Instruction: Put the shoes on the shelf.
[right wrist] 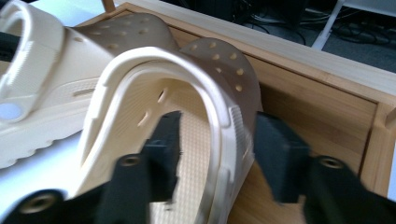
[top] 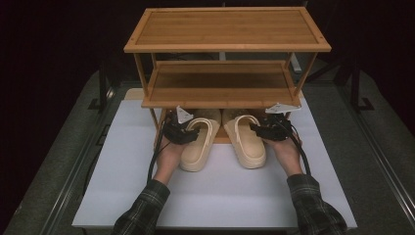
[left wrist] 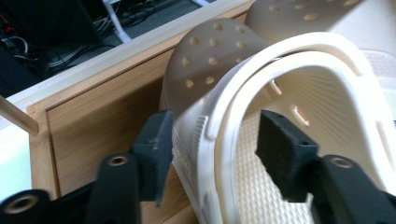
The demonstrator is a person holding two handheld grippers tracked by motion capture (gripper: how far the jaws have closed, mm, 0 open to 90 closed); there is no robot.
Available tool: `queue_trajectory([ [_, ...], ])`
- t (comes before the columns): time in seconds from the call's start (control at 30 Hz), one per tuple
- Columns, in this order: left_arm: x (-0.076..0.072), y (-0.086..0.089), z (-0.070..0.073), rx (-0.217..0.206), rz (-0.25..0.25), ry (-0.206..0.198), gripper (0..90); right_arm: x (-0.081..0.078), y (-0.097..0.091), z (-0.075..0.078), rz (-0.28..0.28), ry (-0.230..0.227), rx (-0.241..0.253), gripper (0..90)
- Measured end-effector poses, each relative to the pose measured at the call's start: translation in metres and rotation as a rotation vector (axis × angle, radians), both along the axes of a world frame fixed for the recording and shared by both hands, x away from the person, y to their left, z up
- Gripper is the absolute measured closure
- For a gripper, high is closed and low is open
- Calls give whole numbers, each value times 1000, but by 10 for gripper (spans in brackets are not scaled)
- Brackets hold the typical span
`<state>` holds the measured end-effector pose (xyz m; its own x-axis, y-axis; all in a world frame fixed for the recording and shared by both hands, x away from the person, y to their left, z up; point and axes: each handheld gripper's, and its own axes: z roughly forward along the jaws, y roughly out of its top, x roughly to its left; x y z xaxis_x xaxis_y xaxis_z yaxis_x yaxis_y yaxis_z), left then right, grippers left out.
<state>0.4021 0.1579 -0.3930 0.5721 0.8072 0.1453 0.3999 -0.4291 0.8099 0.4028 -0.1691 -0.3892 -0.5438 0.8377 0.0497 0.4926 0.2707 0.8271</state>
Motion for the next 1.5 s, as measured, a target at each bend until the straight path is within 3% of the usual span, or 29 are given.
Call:
queue_trajectory([
  [0.13, -4, 10, 8, -28, -35, 24, 335, -6, -5, 4, 13, 23, 14, 381],
  [0.2, -13, 20, 14, -49, -76, 55, 267, -15, -11, 9, 30, 35, 38, 281],
  [0.27, -16, 24, 14, -64, -91, 57, 210, -23, -15, 12, 58, 37, 63, 253],
  [0.3, -23, 31, 15, -71, -127, 67, 181, -29, -17, 12, 75, 31, 71, 235],
  [0.33, -23, 31, 15, -71, -127, 67, 157, -29, -17, 12, 75, 31, 71, 235],
  [0.37, -27, 34, 14, -73, -147, 76, 142, -37, -18, 12, 92, 46, 50, 158],
  [0.5, -45, 49, 4, -121, -209, 109, 76, -53, -25, 7, 118, 63, 56, 134],
  [0.6, -55, 55, -5, -108, -233, 114, 23, -62, -31, -1, 135, 67, 57, 93],
  [0.77, -71, 65, -19, -99, -265, 99, 8, -75, -38, -17, 171, 84, 75, 32],
  [0.83, -72, 65, -23, -98, -270, 100, 8, -77, -37, -24, 183, 105, 60, 23],
  [0.9, -73, 64, -29, -105, -287, 130, 8, -78, -36, -28, 197, 115, 50, 19],
  [1.17, -68, 50, -48, -27, -314, 161, 8, -72, -21, -44, 241, 144, 10, 18],
  [1.5, -58, 34, -50, -48, -339, 170, 4, -63, -12, -49, 242, 119, 11, 19],
])
